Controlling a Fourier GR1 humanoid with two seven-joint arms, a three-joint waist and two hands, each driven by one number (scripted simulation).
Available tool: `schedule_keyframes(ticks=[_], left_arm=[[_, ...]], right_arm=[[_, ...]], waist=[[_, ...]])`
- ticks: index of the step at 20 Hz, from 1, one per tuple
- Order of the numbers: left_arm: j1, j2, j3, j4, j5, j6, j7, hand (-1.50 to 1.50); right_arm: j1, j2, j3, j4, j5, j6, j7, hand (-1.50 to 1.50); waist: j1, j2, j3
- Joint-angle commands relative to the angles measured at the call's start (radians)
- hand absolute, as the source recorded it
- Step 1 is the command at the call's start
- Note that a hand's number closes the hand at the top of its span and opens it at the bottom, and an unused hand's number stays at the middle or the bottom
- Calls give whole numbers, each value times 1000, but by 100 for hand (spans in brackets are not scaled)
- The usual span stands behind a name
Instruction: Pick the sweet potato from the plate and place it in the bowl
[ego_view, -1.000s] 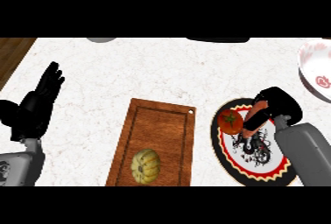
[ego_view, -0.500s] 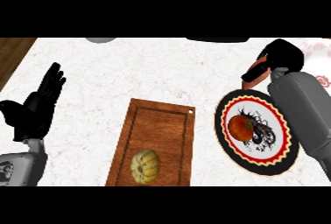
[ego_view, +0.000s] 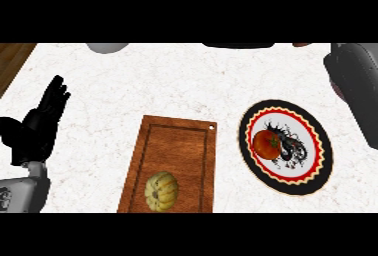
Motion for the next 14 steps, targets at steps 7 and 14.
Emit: schedule_keyframes(ticks=[7,14], left_arm=[[-42,38,62,48,26,-49,-12,0],[-2,-41,-5,15,-47,17,-24,0]], right_arm=[[-23,-77,-161,124,-10,-101,-125,150],[34,-169,-305,278,-105,-233,-395,150]], waist=[[-9,3,1],[0,7,2]])
